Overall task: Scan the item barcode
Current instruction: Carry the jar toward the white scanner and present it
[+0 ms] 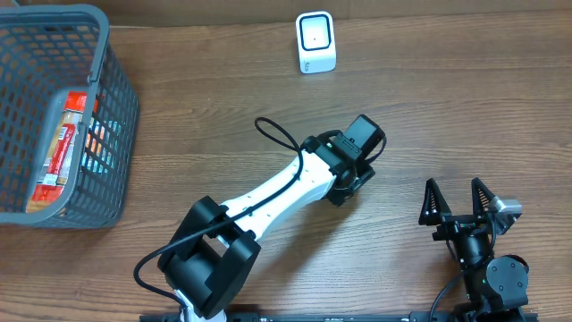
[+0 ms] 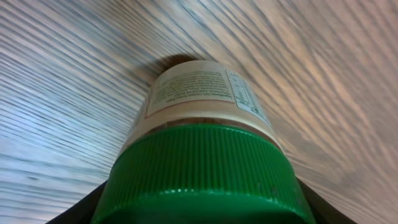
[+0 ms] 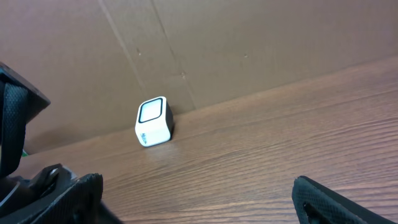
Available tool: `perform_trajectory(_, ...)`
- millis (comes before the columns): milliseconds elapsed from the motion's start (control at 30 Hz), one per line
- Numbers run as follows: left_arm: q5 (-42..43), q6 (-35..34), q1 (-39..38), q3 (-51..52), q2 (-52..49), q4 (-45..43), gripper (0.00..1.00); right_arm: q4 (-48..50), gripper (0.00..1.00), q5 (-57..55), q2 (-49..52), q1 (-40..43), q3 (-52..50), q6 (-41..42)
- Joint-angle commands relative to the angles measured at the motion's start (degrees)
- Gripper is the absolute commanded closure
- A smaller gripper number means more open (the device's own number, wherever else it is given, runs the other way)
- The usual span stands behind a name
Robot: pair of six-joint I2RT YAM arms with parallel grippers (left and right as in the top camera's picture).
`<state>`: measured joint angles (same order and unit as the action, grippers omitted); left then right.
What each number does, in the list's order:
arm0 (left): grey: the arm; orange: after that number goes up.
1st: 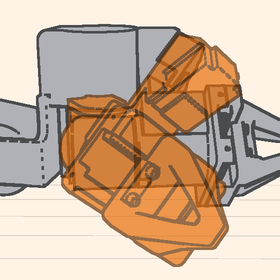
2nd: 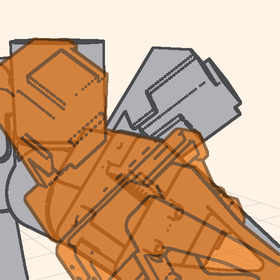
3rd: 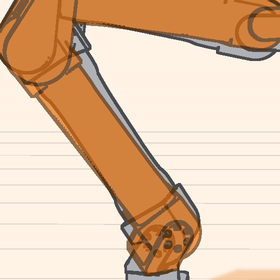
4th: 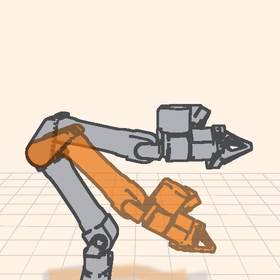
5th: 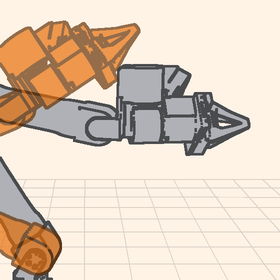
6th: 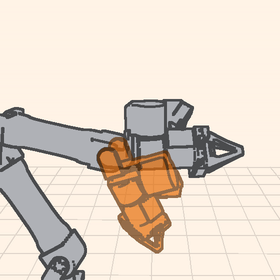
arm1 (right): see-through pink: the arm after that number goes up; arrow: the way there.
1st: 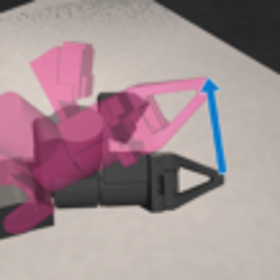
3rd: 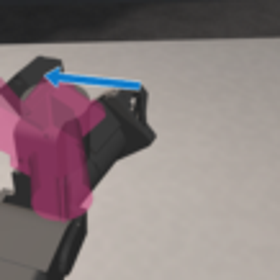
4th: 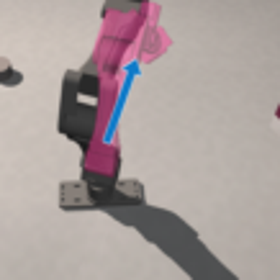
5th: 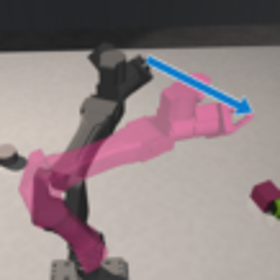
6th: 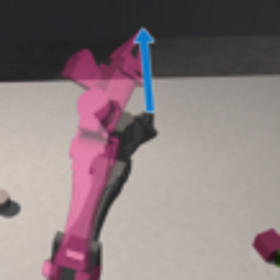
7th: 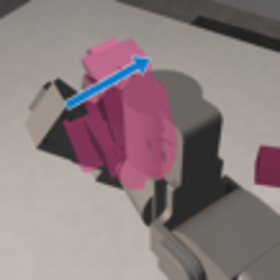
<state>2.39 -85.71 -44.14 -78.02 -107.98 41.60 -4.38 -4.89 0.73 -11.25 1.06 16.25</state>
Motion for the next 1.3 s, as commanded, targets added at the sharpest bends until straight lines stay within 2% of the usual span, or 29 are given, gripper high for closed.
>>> perform_trajectory(0,-0.5,-5.7,-0.52,0.15,0.26,-2.23,0.82,0.15,0.0,-0.13,-0.55,0.07,-0.61,-0.22)
perform_trajectory(433,-0.46,-8.63,-1.75,0.15,-2.32,-6.69,0.81,0.15,0.0,-0.13,-0.55,0.07,-0.61,-0.22)
perform_trajectory(533,-0.44,-8.59,-1.6,0.15,-3.08,-7.39,0.66,0.15,0.0,-0.13,-0.55,0.07,-0.61,-0.22)
perform_trajectory(633,-0.48,-8.31,-1.09,0.15,-3.28,-7.41,0.56,0.15,0.0,-0.13,-0.55,0.07,-0.61,-0.22)
perform_trajectory(700,-0.46,-8.13,-1.09,0.13,-3.28,-7.8,0.38,0.15,0.0,-0.13,-0.55,0.07,-0.61,-0.22)
perform_trajectory(767,-0.44,-8.13,-1.09,0.13,-3.28,-8.31,0.01,0.15,0.0,-0.13,-0.55,0.07,-0.61,-0.22)
perform_trajectory(1100,1.49,-3.21,-0.55,-2.38,-3.17,-10.56,0.0,0.15,0.0,-0.15,-0.57,0.07,-0.61,-0.22)
perform_trajectory(1267,0.5,1.66,1.53,-10.25,-2.43,-3.45,0.0,0.17,0.0,-0.15,-0.55,0.07,-0.61,-0.22)
